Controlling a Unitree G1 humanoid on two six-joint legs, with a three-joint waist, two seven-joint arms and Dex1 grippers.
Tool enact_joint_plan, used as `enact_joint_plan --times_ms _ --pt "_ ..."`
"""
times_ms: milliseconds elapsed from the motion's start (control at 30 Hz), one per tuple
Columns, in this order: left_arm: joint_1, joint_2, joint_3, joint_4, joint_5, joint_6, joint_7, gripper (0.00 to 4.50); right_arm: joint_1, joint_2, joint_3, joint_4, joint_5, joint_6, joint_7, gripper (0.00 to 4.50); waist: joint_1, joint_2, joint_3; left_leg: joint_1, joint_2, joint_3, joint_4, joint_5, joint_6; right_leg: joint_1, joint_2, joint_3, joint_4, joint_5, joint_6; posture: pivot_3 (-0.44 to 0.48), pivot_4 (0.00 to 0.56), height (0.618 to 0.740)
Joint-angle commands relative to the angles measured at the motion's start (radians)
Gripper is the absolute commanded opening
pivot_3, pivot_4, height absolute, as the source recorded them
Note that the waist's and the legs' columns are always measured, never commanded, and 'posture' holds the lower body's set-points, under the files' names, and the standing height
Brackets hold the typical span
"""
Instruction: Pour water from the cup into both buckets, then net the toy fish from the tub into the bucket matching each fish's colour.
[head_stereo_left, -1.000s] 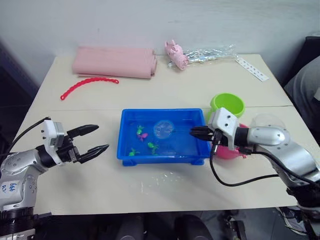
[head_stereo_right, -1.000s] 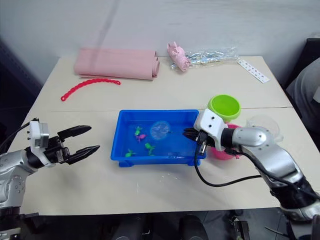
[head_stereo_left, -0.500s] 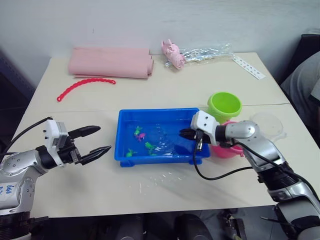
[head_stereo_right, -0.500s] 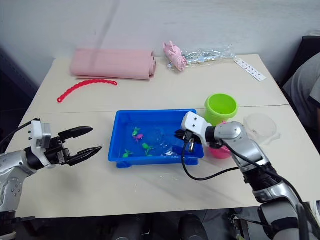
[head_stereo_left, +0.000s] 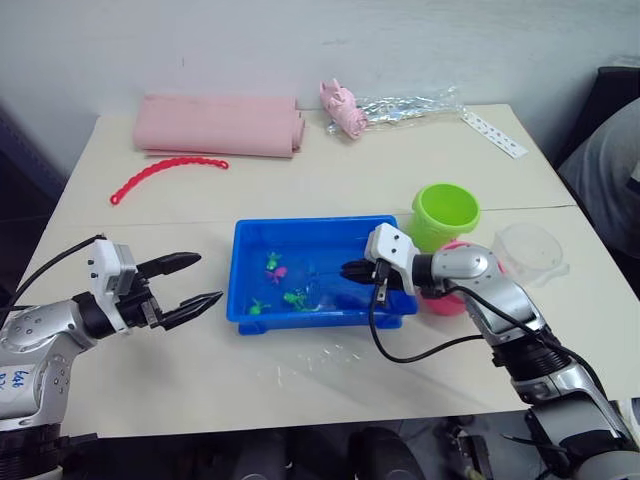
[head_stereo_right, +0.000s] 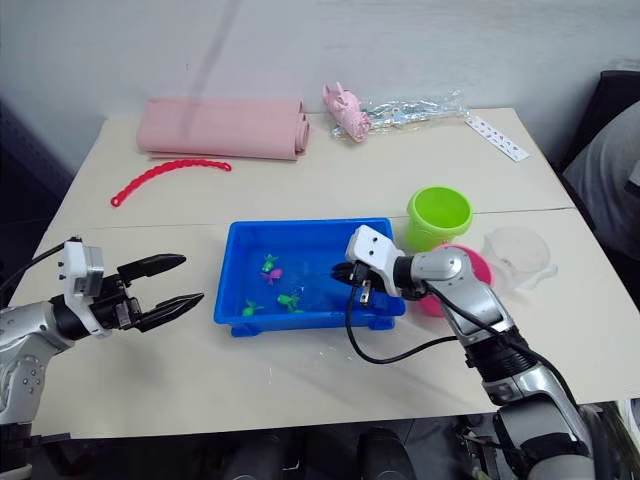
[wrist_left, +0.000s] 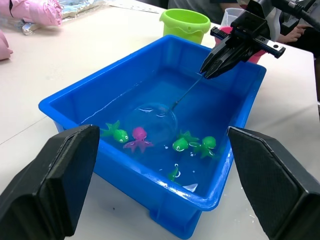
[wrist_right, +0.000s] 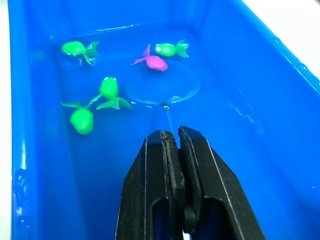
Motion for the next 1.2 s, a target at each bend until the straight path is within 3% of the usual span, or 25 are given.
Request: enact_joint_plan --times_ms 33,733,1200 --pt "-0.008 0.017 0.004 -0.016 -0.016 -0.004 -0.003 4.47 0.007 0.013 -0.03 -0.038 0.023 0.006 0.006 0.0 0.0 0.0 0.0 0.0 0.0 0.0 0.0 0.0 0.0 0.0 0.0 0.0 0.0 0.0 0.0 0.0 0.15 0.74" --pt "-0.01 0.017 -0.007 0.007 -0.009 -0.015 -0.018 4.47 0.058 0.033 -0.077 -0.101 0.099 0.034 0.026 0.0 0.0 0.0 0.0 0.0 0.0 0.0 -0.002 0.0 -0.001 -0.001 0.0 0.0 -0.001 0.0 0.0 0.0 0.15 0.74" --pt "-0.088 0.035 -0.037 0.014 -0.029 -0.035 -0.096 4.47 0.229 -0.097 -0.291 -0.303 0.227 -0.063 0.096 0.0 0.007 0.0 0.0 0.0 0.0 0.0 -0.004 0.0 -0.001 -0.001 0.0 0.0 -0.002 0.0 0.0 0.0 0.15 0.74"
